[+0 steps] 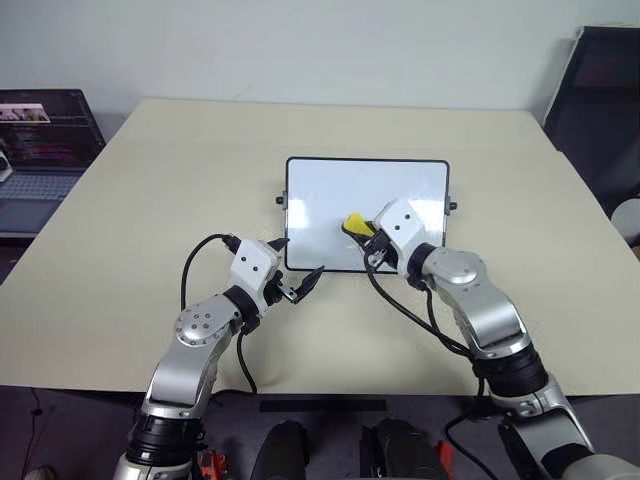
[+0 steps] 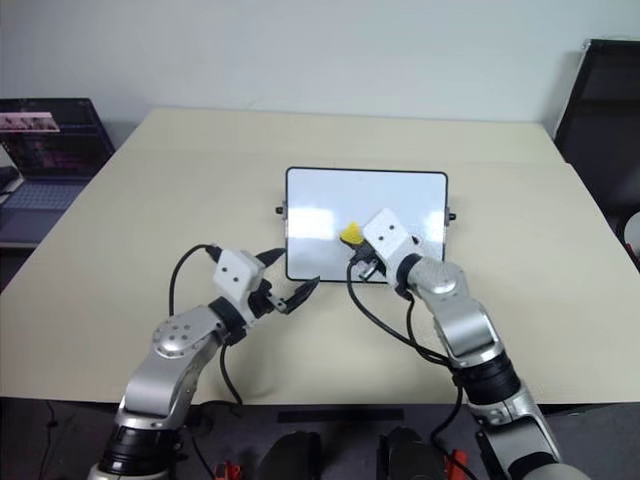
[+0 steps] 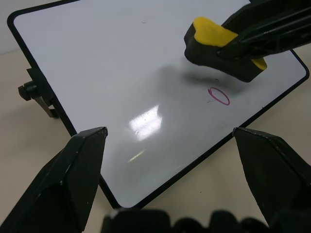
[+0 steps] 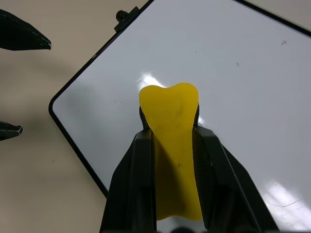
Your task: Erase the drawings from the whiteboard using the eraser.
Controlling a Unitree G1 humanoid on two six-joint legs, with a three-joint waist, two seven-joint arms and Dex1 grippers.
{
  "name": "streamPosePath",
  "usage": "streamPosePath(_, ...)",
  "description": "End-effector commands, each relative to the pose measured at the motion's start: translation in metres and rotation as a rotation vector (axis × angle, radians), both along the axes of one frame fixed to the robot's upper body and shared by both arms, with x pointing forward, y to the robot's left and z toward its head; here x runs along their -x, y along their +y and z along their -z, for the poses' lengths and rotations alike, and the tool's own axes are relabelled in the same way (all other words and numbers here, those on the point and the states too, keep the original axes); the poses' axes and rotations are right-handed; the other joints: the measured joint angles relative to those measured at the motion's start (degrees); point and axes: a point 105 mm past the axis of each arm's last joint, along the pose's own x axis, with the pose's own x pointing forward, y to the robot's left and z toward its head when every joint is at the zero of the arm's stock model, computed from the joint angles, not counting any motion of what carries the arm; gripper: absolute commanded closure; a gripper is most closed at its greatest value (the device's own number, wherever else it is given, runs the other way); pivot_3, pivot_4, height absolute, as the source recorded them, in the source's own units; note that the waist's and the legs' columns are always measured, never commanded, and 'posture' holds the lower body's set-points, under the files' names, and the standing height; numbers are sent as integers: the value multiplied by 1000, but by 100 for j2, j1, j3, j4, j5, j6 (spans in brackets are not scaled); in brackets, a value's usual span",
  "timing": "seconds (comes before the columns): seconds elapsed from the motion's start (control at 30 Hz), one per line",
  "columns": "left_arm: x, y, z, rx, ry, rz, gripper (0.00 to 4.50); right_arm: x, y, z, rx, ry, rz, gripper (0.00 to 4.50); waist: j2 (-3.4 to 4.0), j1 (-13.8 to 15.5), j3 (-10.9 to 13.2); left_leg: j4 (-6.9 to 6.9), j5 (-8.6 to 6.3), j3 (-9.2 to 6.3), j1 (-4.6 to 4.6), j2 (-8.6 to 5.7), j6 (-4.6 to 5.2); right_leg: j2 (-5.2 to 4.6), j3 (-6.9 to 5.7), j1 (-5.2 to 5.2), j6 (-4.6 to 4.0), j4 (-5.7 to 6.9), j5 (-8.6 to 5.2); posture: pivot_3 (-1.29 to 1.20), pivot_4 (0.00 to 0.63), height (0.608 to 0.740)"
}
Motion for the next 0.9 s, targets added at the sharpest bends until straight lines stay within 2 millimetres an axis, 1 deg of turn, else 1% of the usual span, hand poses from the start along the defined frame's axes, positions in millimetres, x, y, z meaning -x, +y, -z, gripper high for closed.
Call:
streamPosePath(0.03,3,1,-15,18,-58,6,0,-5,0,-10,-16,-29,26,3703,0,-1,0,0,0,0,0,0,0,0,-1,0,0,1,0,0,150,740)
streamPosePath(0.13,4,1,-14,16,-57,6,0,-12,-2,-9,13,-48,57,3703,0,-1,0,0,0,1,0,0,0,0,0,0,0,1,0,0,150,740)
streamPosePath(0.3,6,2,-13,12,-57,5,0,-25,-12,-13,100,-128,110,3703,0,-1,0,0,0,3,0,0,0,1,0,-2,0,1,0,0,150,740)
streamPosePath(0.43,6,3,-13,10,-58,4,0,-29,-16,-12,133,-151,126,3703,0,-2,0,-1,0,3,0,0,0,1,0,-2,0,1,0,0,150,740)
streamPosePath(0.5,6,3,-13,8,-57,5,0,-27,-14,-1,147,-120,113,3703,0,-2,0,-1,0,3,0,0,0,1,0,-2,0,2,0,0,150,740)
streamPosePath(0.67,6,5,-13,6,-57,5,0,-17,-11,20,178,-70,87,3703,0,-4,-1,0,0,4,3,1,0,1,1,-1,0,5,0,0,150,740)
streamPosePath(0.9,11,-1,-7,22,-38,18,0,-3,-3,37,206,-27,42,3703,0,-7,-1,2,0,7,12,2,0,1,4,4,0,8,-1,0,150,740)
